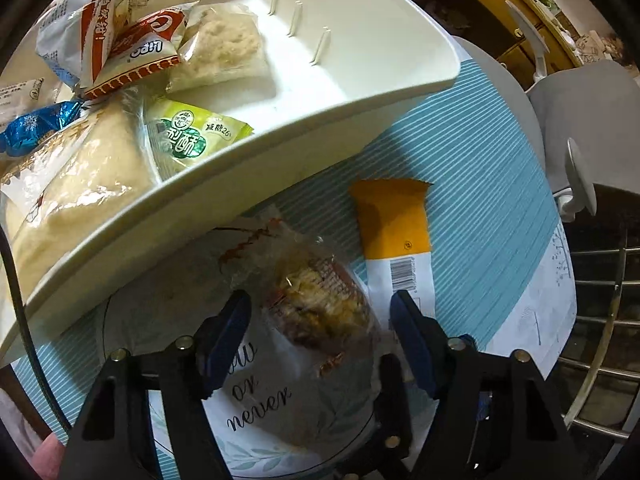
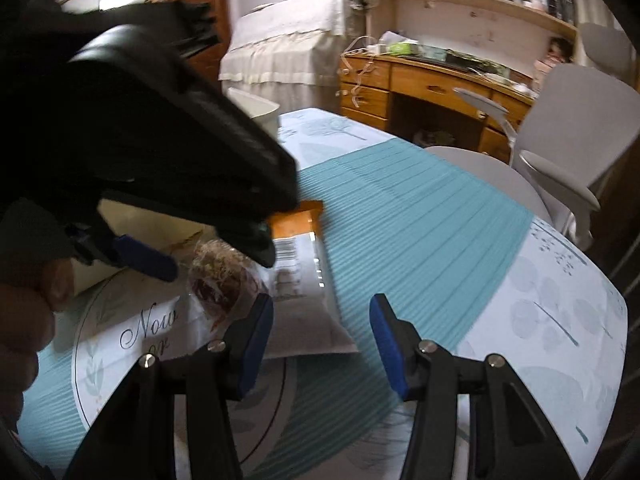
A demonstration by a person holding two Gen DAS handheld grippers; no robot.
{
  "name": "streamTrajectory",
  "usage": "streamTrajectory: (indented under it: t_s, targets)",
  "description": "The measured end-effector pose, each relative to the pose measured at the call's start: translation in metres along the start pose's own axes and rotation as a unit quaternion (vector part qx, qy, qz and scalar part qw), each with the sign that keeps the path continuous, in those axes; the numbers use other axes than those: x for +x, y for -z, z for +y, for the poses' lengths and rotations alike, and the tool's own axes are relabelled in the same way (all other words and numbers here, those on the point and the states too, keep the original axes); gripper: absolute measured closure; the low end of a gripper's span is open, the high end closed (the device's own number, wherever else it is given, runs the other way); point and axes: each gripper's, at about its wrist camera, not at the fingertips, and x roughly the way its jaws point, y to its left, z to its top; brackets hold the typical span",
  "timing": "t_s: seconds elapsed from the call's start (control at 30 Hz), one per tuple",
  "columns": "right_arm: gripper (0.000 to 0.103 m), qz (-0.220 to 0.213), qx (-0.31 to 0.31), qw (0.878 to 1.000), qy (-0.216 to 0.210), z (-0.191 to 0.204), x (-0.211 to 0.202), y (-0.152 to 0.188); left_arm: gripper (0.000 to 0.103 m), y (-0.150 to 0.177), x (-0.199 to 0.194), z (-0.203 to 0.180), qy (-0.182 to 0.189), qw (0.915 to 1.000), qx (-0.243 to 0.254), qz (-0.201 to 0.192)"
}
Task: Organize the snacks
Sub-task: 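Grasp clear nut cookie bag with left gripper while right grasps orange-wrapped bar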
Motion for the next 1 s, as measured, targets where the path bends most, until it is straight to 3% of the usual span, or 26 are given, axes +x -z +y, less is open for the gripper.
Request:
streamTrajectory:
  t_s: [0.17,0.4,0.7,0.87,1.0]
  targets:
    - [0.053,0.035,-0.016,0.999,-0.004,0.006,0.016,-0.004,0.050,-0.001,0.005,-0.001,-0.008,1.0000,0.004,-0.003]
    - [0.059,0.044,-0.010,0.999,0.003,0.005,0.021,-0.007,0.052,0.003,0.006,0.001,-0.007,0.9998,0.013,-0.011]
    - [0.062,0.057,0.007,0.998,0.017,0.011,0.007,0.004,0.055,0.012,0.002,0.016,-0.021,0.9994,0.013,0.025]
    - [0.062,0.082,0.035,0.996,0.021,0.016,-0.015,0.022,0.060,0.029,-0.008,0.016,-0.019,0.9970,0.058,0.047]
    - [0.062,0.103,0.094,0.990,0.013,0.018,-0.041,0.038,0.061,0.046,-0.025,0.020,-0.017,0.9941,0.083,0.068]
